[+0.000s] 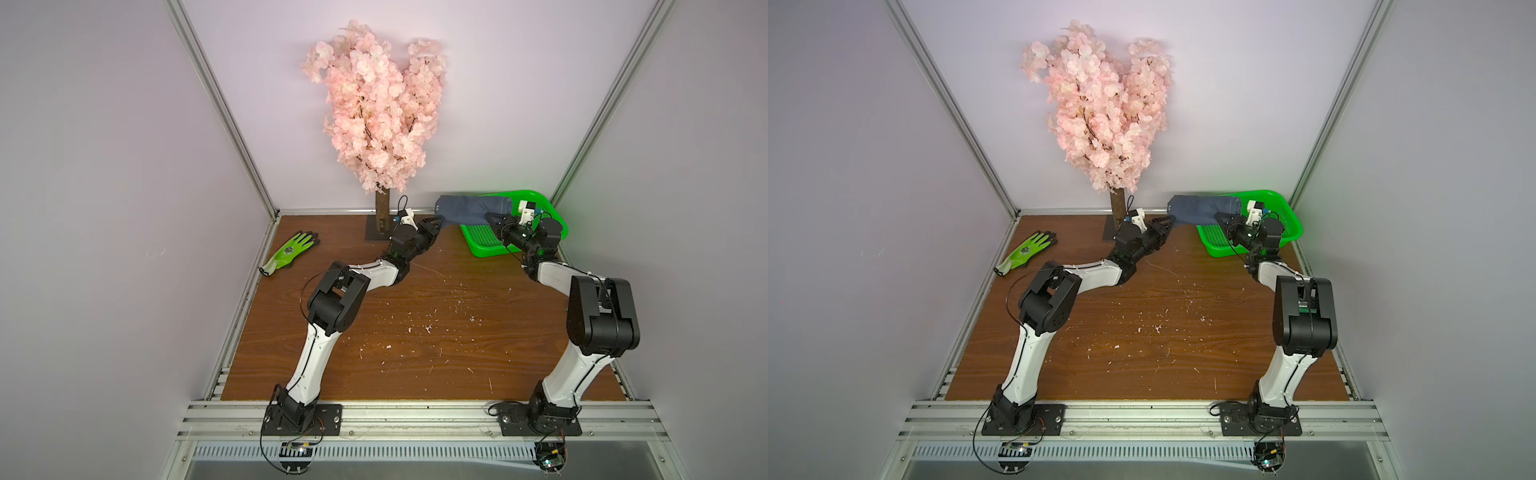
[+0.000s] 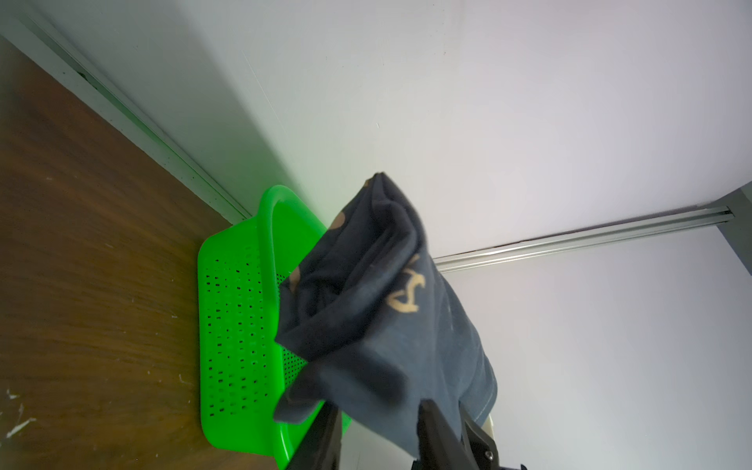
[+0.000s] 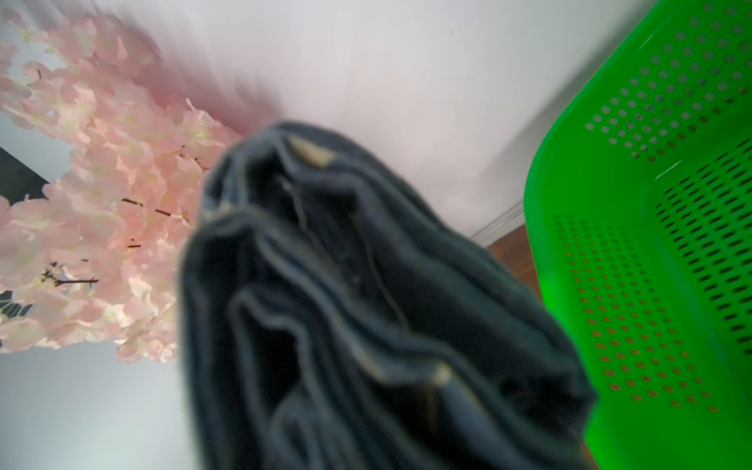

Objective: Roll up the pillowcase
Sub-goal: Pick up the pillowcase from the center of the board, then place the pillowcase in the bin.

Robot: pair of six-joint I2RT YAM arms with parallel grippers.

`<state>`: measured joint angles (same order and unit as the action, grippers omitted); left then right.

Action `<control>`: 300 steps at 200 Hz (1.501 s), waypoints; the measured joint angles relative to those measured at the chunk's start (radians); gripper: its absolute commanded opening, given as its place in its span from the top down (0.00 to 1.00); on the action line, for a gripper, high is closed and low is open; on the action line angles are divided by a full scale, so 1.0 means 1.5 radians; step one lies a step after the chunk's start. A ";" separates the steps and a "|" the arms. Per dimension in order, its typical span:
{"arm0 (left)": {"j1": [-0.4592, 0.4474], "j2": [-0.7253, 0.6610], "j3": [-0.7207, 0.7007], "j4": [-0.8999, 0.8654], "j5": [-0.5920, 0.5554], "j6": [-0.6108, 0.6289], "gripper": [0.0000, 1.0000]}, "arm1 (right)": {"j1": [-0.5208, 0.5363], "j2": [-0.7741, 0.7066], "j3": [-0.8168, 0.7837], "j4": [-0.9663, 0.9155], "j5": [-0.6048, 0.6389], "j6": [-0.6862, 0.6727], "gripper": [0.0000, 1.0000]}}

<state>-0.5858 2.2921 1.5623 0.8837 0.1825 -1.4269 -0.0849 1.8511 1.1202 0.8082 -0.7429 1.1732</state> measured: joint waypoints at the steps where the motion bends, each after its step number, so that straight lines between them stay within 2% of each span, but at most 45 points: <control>1: 0.000 0.001 0.002 0.000 0.000 0.000 0.64 | -0.003 0.004 0.004 -0.002 -0.001 -0.003 1.00; 53: 0.008 0.033 0.039 -0.018 0.001 0.009 0.64 | -0.059 0.126 0.150 -0.146 -0.055 -0.100 1.00; 131: 0.015 0.034 0.038 -0.028 0.019 0.025 0.64 | -0.076 0.228 0.382 -0.410 -0.105 -0.292 1.00; 197: 0.020 0.034 0.025 -0.030 0.028 0.040 0.65 | -0.125 0.342 0.573 -0.628 -0.092 -0.433 1.00; 236: 0.021 0.034 0.023 -0.035 0.034 0.051 0.65 | -0.139 0.457 0.770 -0.776 -0.048 -0.506 1.00; 291: 0.028 0.033 0.005 -0.042 0.052 0.064 0.65 | -0.146 0.537 0.864 -0.831 -0.026 -0.520 1.00; 300: 0.030 0.033 0.004 -0.043 0.054 0.065 0.65 | -0.145 0.546 0.874 -0.835 -0.022 -0.521 0.96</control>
<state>-0.5404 2.3421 1.5681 0.8188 0.2630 -1.3300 -0.3031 2.6694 2.4313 -0.4442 -0.7753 0.3923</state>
